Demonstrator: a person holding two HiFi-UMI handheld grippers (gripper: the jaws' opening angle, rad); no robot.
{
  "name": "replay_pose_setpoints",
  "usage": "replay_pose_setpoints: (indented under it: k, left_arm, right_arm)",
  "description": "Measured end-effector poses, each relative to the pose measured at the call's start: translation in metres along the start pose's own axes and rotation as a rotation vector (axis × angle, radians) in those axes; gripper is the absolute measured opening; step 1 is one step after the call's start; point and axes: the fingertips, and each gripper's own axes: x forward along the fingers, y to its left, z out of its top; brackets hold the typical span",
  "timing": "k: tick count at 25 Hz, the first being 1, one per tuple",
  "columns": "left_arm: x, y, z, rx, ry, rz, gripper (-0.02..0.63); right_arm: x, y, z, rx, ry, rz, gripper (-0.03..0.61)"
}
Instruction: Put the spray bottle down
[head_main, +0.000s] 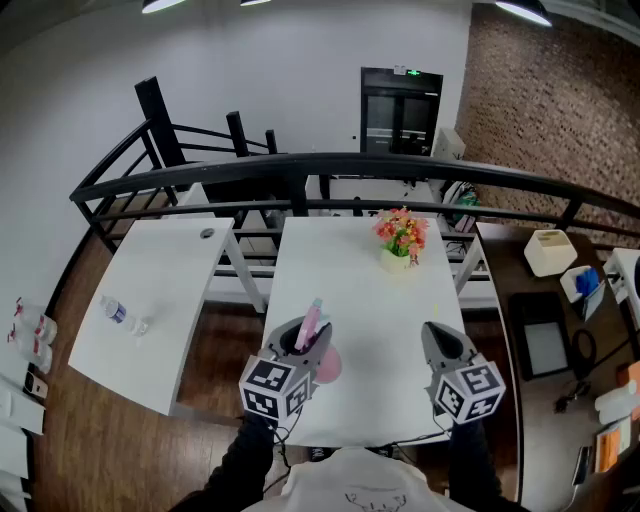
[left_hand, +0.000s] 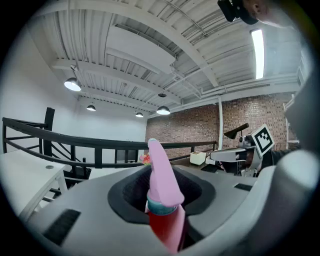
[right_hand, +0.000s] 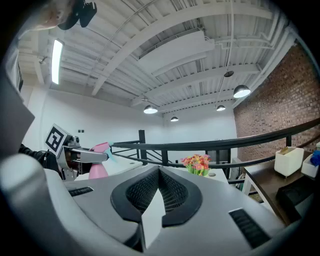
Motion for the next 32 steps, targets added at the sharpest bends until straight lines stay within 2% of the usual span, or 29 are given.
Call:
replay_pose_setpoints:
  k: [4, 9, 16, 23, 32]
  left_arm:
    - [0.013, 0.015, -0.009, 0.001, -0.018, 0.043, 0.135]
    - [0.04, 0.023, -0.021, 0.065, -0.046, 0.064, 0.135]
    - [0.07, 0.042, -0.063, 0.091, -0.001, 0.116, 0.135]
    - [0.076, 0.055, -0.084, 0.105, 0.021, 0.173, 0.135]
    - [0.072, 0.049, -0.096, 0.143, -0.014, 0.206, 0.135]
  right_arm:
    - [0.005, 0.007, -0.005, -0.002, 0.007, 0.012, -0.032]
    - [0.008, 0.016, -0.015, 0.003, 0.032, 0.03, -0.032]
    - [0.008, 0.024, -0.031, 0.01, 0.064, 0.04, -0.032]
    - [0.005, 0.024, -0.033, 0.005, 0.09, 0.033, -0.032]
    - [0.0, 0.025, -0.038, -0.006, 0.107, 0.035, -0.032]
